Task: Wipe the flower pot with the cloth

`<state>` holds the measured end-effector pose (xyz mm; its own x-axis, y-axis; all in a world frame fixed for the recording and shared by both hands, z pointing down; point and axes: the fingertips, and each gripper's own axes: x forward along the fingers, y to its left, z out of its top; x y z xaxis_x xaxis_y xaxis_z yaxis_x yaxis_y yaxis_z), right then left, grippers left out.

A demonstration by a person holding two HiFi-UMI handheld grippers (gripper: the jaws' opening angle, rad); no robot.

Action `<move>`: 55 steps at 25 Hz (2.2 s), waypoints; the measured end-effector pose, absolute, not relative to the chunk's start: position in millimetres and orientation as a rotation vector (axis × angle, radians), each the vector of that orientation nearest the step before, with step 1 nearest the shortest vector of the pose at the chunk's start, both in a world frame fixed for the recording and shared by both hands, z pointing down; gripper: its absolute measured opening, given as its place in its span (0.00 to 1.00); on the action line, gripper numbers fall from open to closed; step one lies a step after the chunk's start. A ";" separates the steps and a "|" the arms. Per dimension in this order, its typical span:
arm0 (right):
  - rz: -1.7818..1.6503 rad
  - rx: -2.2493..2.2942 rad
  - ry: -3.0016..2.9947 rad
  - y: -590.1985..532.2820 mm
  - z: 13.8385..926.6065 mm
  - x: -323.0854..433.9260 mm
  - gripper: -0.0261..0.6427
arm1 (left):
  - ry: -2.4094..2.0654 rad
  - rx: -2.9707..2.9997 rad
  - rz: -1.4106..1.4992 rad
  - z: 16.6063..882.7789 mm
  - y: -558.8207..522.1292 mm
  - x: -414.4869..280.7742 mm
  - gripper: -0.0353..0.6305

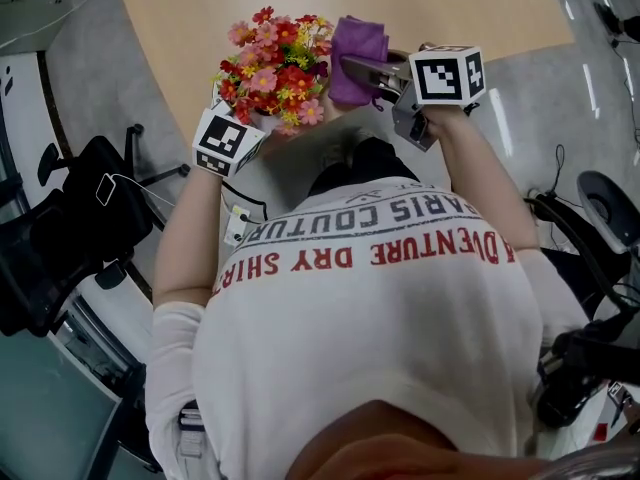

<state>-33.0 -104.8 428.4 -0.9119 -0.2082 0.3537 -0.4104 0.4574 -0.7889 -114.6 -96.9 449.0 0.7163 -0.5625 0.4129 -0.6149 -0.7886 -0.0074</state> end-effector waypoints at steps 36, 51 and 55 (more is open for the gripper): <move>1.365 0.678 -2.332 -121.4 473.8 -25.6 0.11 | -1.269 2.584 0.475 441.4 -77.9 -132.7 0.85; 1.370 0.675 -2.365 -108.4 467.1 -25.5 0.11 | -1.848 2.147 0.454 470.3 -80.0 -142.7 0.86; 1.378 0.663 -2.379 -112.7 459.7 -9.7 0.10 | -1.901 2.101 0.441 463.3 -88.6 -131.8 0.85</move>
